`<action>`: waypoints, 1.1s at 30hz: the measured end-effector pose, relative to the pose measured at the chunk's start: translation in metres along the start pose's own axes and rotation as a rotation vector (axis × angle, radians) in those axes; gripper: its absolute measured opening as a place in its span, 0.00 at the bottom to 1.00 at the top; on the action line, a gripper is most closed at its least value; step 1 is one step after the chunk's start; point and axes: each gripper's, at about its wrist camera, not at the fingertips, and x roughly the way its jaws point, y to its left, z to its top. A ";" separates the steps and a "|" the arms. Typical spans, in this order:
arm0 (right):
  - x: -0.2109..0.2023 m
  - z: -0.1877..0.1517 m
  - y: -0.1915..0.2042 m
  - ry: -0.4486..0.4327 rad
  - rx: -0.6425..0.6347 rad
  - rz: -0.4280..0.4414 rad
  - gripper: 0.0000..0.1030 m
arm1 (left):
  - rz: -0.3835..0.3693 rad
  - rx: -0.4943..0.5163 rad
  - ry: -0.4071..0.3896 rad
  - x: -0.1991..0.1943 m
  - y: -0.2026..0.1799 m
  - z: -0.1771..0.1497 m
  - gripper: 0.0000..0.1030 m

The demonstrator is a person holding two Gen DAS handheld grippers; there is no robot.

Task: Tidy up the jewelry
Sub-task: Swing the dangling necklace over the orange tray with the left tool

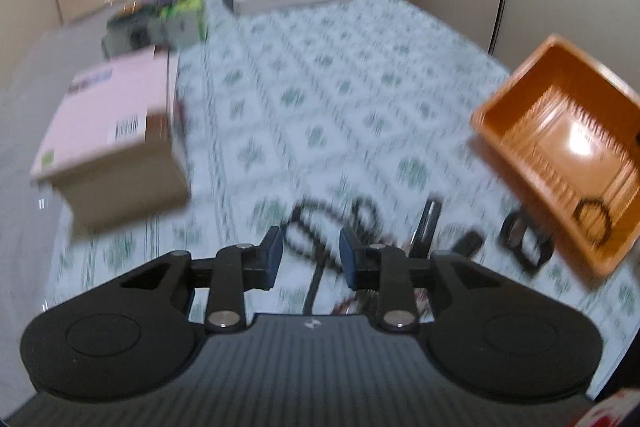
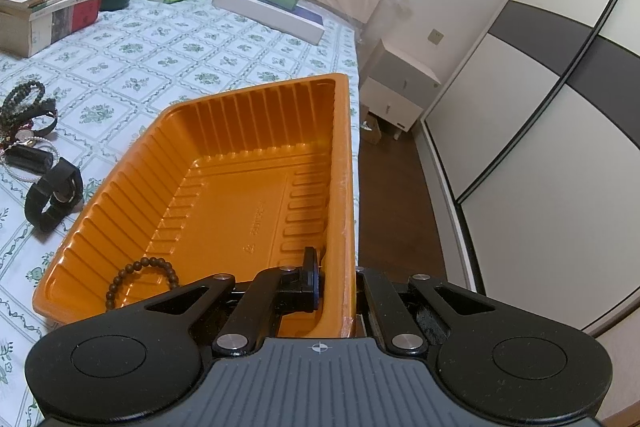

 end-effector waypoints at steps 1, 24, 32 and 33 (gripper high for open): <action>0.000 0.000 0.000 0.000 -0.001 0.000 0.03 | 0.006 -0.003 0.025 0.006 0.002 -0.010 0.27; 0.002 -0.002 0.001 0.007 -0.001 0.000 0.03 | -0.007 0.169 0.012 -0.014 -0.017 -0.023 0.04; -0.001 -0.002 0.001 -0.002 -0.002 0.001 0.03 | 0.032 0.208 -0.172 -0.084 -0.019 0.033 0.04; -0.001 -0.001 0.001 -0.003 -0.002 0.001 0.03 | 0.031 0.214 -0.196 -0.093 -0.020 0.039 0.04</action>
